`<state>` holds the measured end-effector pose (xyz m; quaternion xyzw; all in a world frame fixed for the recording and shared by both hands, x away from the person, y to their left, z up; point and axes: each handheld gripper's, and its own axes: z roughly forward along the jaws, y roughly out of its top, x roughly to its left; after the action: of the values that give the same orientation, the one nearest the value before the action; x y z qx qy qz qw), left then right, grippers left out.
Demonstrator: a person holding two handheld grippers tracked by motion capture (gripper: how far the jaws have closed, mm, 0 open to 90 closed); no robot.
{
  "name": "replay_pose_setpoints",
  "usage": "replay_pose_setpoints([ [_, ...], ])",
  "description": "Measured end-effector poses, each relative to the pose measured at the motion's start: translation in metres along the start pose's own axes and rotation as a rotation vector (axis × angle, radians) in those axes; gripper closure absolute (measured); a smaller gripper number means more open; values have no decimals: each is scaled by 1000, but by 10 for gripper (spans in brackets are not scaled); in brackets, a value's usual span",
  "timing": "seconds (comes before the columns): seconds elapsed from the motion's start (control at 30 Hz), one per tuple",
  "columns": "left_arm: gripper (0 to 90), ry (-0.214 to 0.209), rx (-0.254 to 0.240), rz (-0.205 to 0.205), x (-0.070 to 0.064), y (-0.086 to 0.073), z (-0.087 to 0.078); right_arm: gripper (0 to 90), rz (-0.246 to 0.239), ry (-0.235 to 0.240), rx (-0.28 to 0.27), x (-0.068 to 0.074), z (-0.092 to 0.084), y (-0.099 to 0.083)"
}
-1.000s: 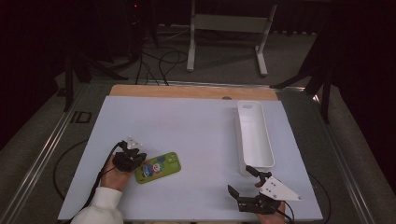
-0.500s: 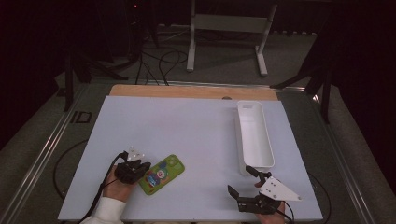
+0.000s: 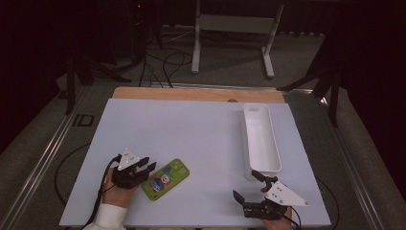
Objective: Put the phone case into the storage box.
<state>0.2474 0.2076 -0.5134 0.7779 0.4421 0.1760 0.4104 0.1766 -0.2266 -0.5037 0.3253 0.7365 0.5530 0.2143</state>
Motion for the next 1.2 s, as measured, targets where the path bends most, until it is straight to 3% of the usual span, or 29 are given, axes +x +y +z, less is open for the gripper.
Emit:
replay_pose_setpoints([
  [0.1,553,-11,-43,-10,2,1,-7,97,1,0,0,0,0,0],
  [0.13,553,-6,-100,-13,3,0,-16,97,1,0,-1,0,0,0],
  [0.17,457,-7,-120,-15,4,0,-20,97,2,0,-1,0,0,0],
  [0.23,420,-7,-120,-15,4,0,-20,97,1,0,-2,0,0,0],
  [0.27,420,7,-173,0,2,-2,-33,97,1,0,-2,0,0,0],
  [0.3,278,7,-184,7,1,-3,-37,97,3,0,-2,-1,-1,0],
  [0.37,201,17,-192,9,0,-4,-39,97,4,-1,-4,-1,-1,0],
  [0.53,82,55,-217,11,-1,-12,-53,97,9,-14,-12,-5,-3,1],
  [0.63,23,51,-220,13,0,-17,-57,97,10,-19,-18,-7,-4,1],
  [0.83,2,55,-275,15,-4,-30,-67,96,9,-31,-30,-10,-5,2],
  [0.93,2,64,-271,30,-7,-34,-69,97,9,-35,-34,-13,-4,2],
  [1.2,2,40,-253,32,-5,-33,-66,96,12,-43,-37,-15,-4,2],
])
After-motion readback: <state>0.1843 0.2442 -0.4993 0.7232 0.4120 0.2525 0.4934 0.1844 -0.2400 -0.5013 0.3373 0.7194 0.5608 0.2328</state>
